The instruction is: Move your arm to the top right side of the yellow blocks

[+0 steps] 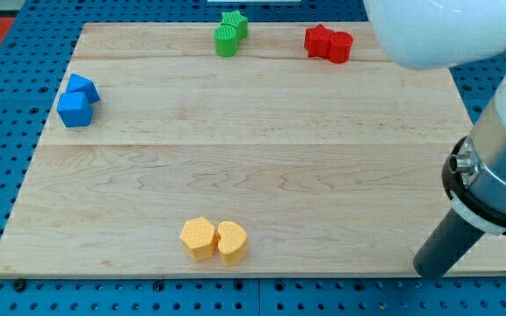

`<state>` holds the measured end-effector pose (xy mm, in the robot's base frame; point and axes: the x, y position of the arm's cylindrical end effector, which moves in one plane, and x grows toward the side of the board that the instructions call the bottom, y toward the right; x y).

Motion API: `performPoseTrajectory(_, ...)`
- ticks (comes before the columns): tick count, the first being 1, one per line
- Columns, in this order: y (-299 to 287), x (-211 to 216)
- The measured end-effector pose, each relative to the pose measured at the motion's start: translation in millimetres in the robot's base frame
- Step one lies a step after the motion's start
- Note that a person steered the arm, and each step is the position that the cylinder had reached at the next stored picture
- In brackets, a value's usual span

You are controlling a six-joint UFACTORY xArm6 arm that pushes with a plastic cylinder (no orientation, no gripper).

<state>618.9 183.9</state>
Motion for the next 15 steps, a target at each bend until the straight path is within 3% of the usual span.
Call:
performPoseTrajectory(1,8.1,-0.7)
performPoseTrajectory(3,56.8,-66.9)
performPoseTrajectory(10,87.3,-67.0)
performPoseTrajectory(11,62.0,-66.1)
performPoseTrajectory(13,-94.9,-66.0)
performPoseTrajectory(15,-101.6,-113.5)
